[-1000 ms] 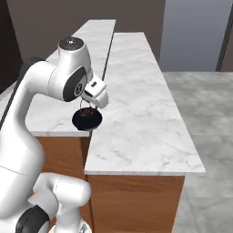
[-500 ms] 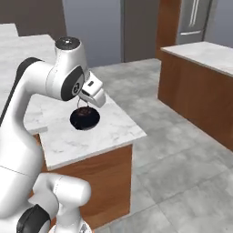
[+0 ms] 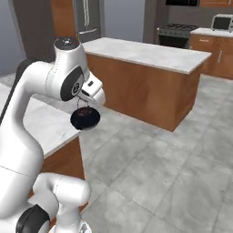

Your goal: Pick the teapot and mug and place them in the sink. Then turn on the water.

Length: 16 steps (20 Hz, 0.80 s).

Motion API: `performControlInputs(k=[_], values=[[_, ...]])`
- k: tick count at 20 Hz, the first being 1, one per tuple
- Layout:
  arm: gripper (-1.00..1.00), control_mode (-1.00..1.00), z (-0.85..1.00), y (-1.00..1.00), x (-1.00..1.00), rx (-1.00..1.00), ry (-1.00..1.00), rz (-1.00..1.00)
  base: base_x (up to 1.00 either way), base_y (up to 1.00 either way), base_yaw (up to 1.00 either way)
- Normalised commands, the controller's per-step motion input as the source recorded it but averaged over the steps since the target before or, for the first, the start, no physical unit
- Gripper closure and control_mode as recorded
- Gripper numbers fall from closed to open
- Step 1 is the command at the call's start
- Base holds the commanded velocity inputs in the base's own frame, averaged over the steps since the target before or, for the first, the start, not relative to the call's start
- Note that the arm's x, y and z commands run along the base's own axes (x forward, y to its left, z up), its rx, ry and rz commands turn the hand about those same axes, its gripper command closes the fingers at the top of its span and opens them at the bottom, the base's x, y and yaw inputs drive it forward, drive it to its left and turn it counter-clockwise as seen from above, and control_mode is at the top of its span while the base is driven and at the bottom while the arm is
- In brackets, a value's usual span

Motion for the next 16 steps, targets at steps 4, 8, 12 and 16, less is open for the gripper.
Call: performControlInputs(k=[4,8,12,16], values=[[1.00,1.00,0.00,0.00,0.00,0.00,0.00,0.00,-0.19,-0.01,-0.75],[1.00,1.00,0.00,0.00,0.00,0.00,0.00,0.00,-0.02,-0.42,-0.68],[1.00,1.00,0.00,0.00,0.00,0.00,0.00,0.00,0.00,-0.93,-0.57],[1.00,1.00,0.00,0.00,0.00,0.00,0.00,0.00,0.00,-0.96,-0.55]])
